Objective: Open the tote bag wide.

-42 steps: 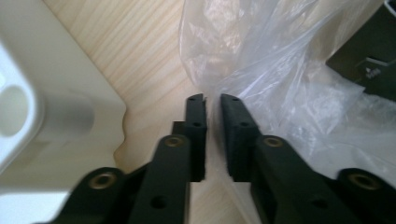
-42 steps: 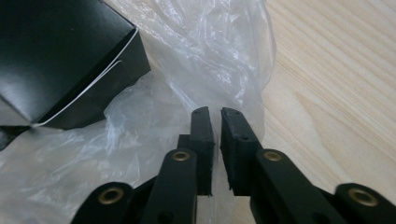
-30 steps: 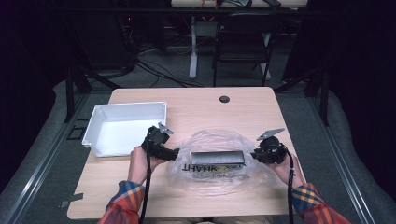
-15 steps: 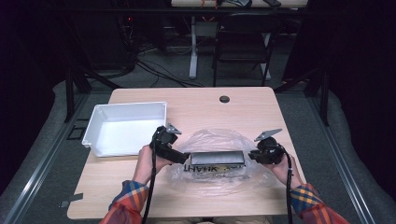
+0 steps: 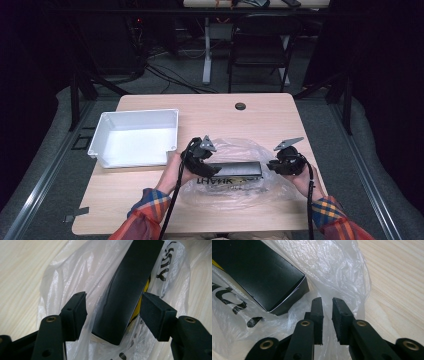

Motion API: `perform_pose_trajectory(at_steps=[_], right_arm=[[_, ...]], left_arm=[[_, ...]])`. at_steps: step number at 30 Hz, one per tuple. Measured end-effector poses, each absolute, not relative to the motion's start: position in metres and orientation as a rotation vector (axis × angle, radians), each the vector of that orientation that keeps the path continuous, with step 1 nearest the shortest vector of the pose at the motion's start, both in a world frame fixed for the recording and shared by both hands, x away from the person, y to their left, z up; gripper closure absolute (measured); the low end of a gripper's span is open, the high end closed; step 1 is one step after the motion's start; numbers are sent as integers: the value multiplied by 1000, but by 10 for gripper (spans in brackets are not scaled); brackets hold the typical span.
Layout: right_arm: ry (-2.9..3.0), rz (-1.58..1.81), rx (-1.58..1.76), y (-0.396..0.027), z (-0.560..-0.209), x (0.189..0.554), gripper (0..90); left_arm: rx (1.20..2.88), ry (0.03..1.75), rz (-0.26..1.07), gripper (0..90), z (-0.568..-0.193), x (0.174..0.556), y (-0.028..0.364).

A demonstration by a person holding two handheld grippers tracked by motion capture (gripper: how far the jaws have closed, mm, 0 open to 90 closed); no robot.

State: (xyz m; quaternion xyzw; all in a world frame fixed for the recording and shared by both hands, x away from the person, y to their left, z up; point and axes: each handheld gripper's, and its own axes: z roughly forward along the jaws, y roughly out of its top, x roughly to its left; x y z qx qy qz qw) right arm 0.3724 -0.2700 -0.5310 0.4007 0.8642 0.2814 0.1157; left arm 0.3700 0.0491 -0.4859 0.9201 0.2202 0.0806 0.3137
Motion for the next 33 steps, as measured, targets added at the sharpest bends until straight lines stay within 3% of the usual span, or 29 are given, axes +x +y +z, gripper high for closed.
perform_pose_trajectory(at_steps=[6,12,21,24,29,33], right_arm=[[2551,832,1175,-275,-529,373,698],[2555,836,1179,-272,-532,374,749],[2574,844,1173,-272,-530,373,702],[2571,825,1188,-268,-536,376,737],[2564,755,1188,-259,-544,382,899],[2533,716,1203,-256,-550,390,900]], left_arm=[[2430,602,185,388,-496,376,57],[2439,616,190,378,-502,376,65],[2520,714,263,362,-507,364,81],[2577,775,269,370,-521,367,89],[2598,892,264,729,-541,379,95],[2585,1030,319,807,-545,387,97]])
